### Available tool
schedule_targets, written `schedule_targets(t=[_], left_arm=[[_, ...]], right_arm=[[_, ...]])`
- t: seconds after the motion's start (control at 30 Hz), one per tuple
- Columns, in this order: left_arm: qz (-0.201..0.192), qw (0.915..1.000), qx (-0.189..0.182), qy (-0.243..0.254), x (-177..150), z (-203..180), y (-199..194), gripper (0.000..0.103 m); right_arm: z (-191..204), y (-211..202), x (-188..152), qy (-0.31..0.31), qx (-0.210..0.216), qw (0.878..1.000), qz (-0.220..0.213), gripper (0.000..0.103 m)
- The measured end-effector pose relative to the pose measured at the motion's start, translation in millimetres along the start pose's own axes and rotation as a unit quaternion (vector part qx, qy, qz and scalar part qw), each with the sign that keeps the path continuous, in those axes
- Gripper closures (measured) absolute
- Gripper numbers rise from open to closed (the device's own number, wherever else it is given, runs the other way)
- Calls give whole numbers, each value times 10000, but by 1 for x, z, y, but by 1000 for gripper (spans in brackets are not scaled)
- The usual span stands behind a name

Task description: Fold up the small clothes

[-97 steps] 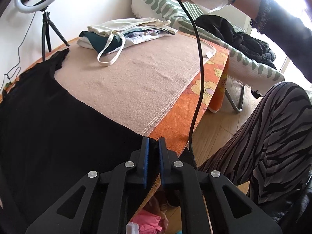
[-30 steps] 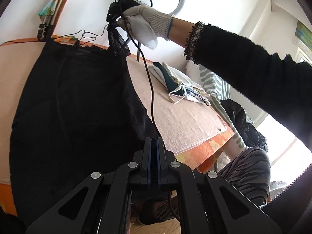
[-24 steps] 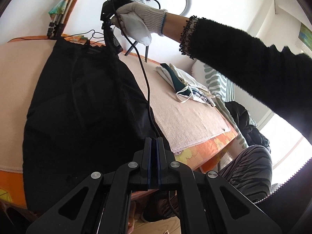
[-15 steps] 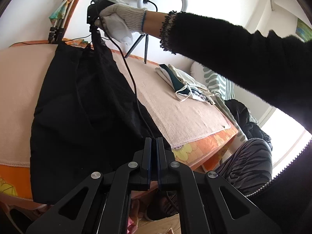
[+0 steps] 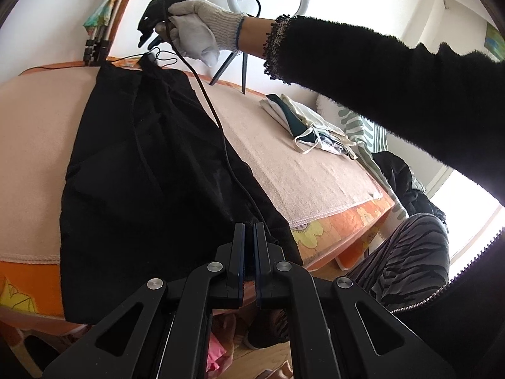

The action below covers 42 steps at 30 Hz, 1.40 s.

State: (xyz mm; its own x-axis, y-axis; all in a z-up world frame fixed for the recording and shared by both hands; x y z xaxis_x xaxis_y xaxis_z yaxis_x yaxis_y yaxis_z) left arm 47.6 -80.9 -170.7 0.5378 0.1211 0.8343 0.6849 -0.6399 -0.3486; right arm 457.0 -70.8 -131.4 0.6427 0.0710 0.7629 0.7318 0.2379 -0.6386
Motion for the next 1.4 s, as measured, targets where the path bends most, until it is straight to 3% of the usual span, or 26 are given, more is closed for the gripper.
schedule_targets(t=[0.03, 0.1, 0.2, 0.33, 0.4, 0.6, 0.77, 0.9, 1.13, 1.4], left_arm=[[12, 10000, -19, 53, 0, -2, -1, 96], [74, 9999, -50, 139, 1, -6, -5, 91], [98, 9995, -51, 304, 2, -9, -17, 89], [41, 9989, 93, 459, 10, -3, -38, 75], [-1, 9988, 209, 440, 17, 6, -47, 72], [-175, 9967, 749, 256, 44, 40, -63, 72], [-73, 9949, 1000, 49, 58, 61, -70, 72], [319, 9944, 1006, 18, 66, 66, -67, 68], [1131, 9896, 874, -180, 55, 72, -57, 66], [1754, 9805, 711, -532, 30, 83, -40, 66]], right_arm=[[1, -9, 3, -46, -7, 9999, -106, 61], [-3, -36, 8, -67, -1, 9990, -443, 45], [-18, -79, 15, 262, 248, 9967, -734, 44], [-39, -147, 7, 436, 439, 9925, -1057, 44], [-47, -179, -5, 424, 508, 9915, -1116, 44], [-70, -273, -61, 379, 531, 9904, -1221, 44], [-83, -334, -134, 557, 539, 9898, -1195, 44], [-79, -345, -202, 648, 436, 9931, -875, 44], [-72, -321, -300, 1012, 544, 9933, -149, 44], [-48, -278, -345, 824, 676, 9922, 648, 44]])
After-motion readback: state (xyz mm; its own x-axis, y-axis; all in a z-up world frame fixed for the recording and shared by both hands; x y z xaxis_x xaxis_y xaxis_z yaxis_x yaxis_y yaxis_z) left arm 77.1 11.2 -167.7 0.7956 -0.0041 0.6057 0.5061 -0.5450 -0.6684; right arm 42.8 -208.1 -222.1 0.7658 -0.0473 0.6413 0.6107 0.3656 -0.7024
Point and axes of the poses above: each gripper's, at about its wrist camera, not at the fingertips, and y roughly the way its jaws point, z to its left, x to its top, the point moved 1 cm from there along y, roughly the way its jaws point, and after that the axes turned 15 degrees about -z, right-handed, at the moved point
